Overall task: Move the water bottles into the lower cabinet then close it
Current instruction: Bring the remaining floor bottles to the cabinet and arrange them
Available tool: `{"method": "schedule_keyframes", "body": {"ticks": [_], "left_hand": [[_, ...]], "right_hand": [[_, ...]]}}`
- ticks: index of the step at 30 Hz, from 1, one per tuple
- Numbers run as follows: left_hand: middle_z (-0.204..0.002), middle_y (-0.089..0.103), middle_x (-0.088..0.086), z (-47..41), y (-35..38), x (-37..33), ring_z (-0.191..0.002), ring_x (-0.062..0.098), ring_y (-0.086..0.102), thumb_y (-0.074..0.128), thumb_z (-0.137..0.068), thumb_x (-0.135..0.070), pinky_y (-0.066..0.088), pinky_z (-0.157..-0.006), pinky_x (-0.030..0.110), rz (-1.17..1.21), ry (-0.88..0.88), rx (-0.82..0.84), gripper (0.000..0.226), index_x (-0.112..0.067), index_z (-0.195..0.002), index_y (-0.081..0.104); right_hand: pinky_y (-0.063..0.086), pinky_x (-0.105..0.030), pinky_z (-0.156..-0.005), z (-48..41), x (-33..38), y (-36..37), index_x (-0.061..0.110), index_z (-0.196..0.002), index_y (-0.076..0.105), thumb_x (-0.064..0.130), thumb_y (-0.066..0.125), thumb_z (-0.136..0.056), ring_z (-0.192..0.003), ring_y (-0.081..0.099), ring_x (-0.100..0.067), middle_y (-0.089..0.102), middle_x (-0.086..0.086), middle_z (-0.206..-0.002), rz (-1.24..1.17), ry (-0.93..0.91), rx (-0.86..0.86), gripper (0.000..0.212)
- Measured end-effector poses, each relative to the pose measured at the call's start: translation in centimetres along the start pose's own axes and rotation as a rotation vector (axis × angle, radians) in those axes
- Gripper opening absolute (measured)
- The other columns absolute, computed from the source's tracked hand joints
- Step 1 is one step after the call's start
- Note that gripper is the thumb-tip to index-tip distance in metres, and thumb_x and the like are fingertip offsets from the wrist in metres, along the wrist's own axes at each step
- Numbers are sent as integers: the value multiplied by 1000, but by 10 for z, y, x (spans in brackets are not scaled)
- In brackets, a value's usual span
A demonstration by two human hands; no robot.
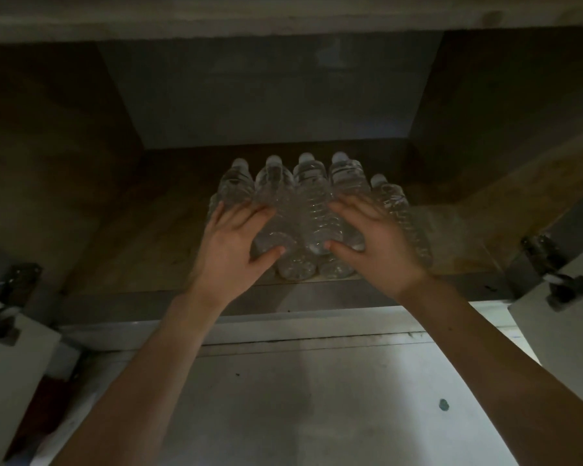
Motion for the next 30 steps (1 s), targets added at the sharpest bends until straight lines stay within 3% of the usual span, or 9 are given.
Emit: {"method": "schedule_keyframes", "body": {"ticks": [5,8,16,20,24,28,30], "left_hand": [[-137,59,0,1,4,8,-130,22,50,58,-90,-42,30,-115,52,5,17,-7,53,-21,-139,52],[-137,59,-2,1,5,9,-129,20,51,61,-92,-37,30,-115,50,-1,24,-42,50,-22,-138,53],[-138,57,0,1,3,10,-131,21,49,66,-88,-38,31,-115,47,28,7,-69,55,-20,-138,53],[-140,50,-5,16,-10,36,-132,10,41,78,-78,-38,36,-107,28,213,-131,-92,71,-19,-140,51],[-143,44,-14,34,-15,63,-126,-3,35,77,-81,-36,27,-97,9,266,-288,-66,68,-27,-142,48],[-144,51,-5,38,-19,69,-127,2,42,71,-87,-30,40,-106,26,264,-260,-65,56,-23,-140,52],[-144,52,-3,38,-19,71,-130,5,44,71,-88,-28,39,-108,27,273,-259,-61,55,-22,-139,52]], "right_hand": [[6,-48,-122,-5,3,12,28,-144,47,34,66,-91,-146,30,-21,43,2,-152,139,-74,2,56],[4,-45,-121,-6,2,11,29,-142,49,24,65,-93,-144,34,-20,46,3,-151,131,-76,-36,52],[1,-43,-120,-9,2,10,28,-143,49,25,63,-94,-144,33,-18,45,4,-152,144,-76,-42,51],[0,-43,-121,-9,13,11,24,-144,47,34,65,-92,-146,29,-19,44,1,-152,137,-101,-55,56],[0,-33,-120,-16,42,22,21,-145,47,29,65,-93,-145,28,-15,46,0,-150,24,-174,-60,56],[-1,-29,-119,-27,58,43,22,-146,44,27,66,-92,-145,31,-15,44,0,-152,19,-210,13,58],[1,-31,-119,-30,60,51,23,-146,44,27,65,-93,-144,33,-17,42,-1,-153,84,-218,31,57]]}}
Point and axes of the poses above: each hand's wrist, its own z-axis away from the middle knuckle, its own y-axis out of the palm, x = y × z, the point moved 8 cm from there along -z, towards the middle knuckle
